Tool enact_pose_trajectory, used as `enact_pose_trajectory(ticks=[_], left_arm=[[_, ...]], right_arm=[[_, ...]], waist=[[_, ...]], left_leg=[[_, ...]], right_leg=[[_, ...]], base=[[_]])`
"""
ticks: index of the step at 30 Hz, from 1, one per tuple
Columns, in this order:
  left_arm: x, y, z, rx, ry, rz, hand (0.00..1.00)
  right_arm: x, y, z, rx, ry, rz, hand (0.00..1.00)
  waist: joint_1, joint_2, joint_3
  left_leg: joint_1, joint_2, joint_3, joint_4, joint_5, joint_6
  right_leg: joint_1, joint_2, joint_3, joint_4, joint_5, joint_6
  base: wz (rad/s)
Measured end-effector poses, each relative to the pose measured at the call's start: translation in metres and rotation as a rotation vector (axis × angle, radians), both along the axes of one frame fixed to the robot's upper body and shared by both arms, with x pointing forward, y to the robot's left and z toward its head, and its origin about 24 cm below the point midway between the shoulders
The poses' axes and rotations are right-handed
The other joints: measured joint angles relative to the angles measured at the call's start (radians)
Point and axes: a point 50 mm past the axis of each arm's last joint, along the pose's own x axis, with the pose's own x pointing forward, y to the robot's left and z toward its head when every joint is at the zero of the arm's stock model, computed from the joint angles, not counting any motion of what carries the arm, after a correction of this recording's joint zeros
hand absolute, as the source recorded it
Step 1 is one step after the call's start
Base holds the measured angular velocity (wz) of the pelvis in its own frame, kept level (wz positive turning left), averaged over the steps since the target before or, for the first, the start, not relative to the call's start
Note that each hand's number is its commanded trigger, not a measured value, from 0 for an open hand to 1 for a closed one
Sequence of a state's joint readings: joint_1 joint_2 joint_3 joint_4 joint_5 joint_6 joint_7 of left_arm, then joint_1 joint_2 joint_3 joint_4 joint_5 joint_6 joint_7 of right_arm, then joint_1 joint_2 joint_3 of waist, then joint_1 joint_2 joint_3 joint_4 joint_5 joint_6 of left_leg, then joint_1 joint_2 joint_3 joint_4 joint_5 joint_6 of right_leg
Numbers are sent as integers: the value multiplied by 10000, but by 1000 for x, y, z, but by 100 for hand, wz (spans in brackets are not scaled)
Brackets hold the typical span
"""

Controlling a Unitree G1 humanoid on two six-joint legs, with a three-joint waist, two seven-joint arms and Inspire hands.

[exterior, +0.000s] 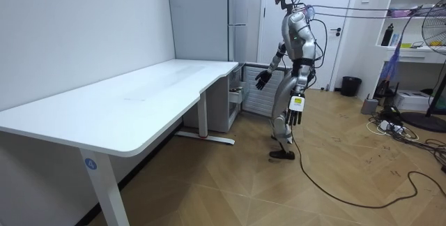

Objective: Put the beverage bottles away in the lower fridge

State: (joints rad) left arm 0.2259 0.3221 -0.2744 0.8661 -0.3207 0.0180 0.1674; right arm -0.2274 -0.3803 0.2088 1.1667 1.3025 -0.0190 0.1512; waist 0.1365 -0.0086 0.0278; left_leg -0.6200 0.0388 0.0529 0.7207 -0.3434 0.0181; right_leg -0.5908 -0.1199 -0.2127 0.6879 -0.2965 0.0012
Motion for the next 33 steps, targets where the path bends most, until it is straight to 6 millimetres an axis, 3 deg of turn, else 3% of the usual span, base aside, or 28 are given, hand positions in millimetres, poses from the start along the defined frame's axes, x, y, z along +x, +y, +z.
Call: enact_pose_trajectory(ticks=[5, 20, 22, 24, 27, 33], left_arm=[[-4, -1, -3, -8, 242, 125, 0], [-10, 1, -7, 236, 384, 696, 0], [-15, 1, -7, 245, 442, 811, 0], [-22, 3, -7, 353, 590, 804, 0], [-30, 6, -8, 472, 860, 827, 0], [-32, 8, -8, 511, 696, 900, 0]], right_arm=[[-3, 1, -3, 253, 156, -512, 0], [-26, -8, -13, 815, 574, -2207, 0], [-40, -9, -19, 849, 845, -2353, 0], [-55, -10, -24, 860, 1151, -2501, 0], [-77, -10, -32, 880, 1624, -2623, 0], [-88, 4, -40, 1324, 1742, -2587, 0]], waist=[[-201, -5, 6], [-273, 34, 4], [-290, 18, -28], [-323, -4, -140], [-429, -44, -205], [-606, -120, -193]], left_leg=[[738, 5, 25, -487, 7, 5], [2752, 24, 51, -1762, 40, 4], [3281, 18, 123, -2142, 88, 10], [3615, 11, 179, -2376, 96, 13], [4111, 0, 284, -2533, 98, 18], [4551, 20, 562, -2571, 29, 103]], right_leg=[[784, 45, -81, -560, 37, 50], [2955, 345, -120, -2237, 462, 256], [3470, 379, -121, -2656, 571, 303], [3812, 405, -105, -2930, 628, 331], [4196, 385, -76, -2945, 630, 334], [4497, 327, -100, -2801, 642, 355]], base=[[-1], [-1], [-5], [-7], [-7], [-10]])
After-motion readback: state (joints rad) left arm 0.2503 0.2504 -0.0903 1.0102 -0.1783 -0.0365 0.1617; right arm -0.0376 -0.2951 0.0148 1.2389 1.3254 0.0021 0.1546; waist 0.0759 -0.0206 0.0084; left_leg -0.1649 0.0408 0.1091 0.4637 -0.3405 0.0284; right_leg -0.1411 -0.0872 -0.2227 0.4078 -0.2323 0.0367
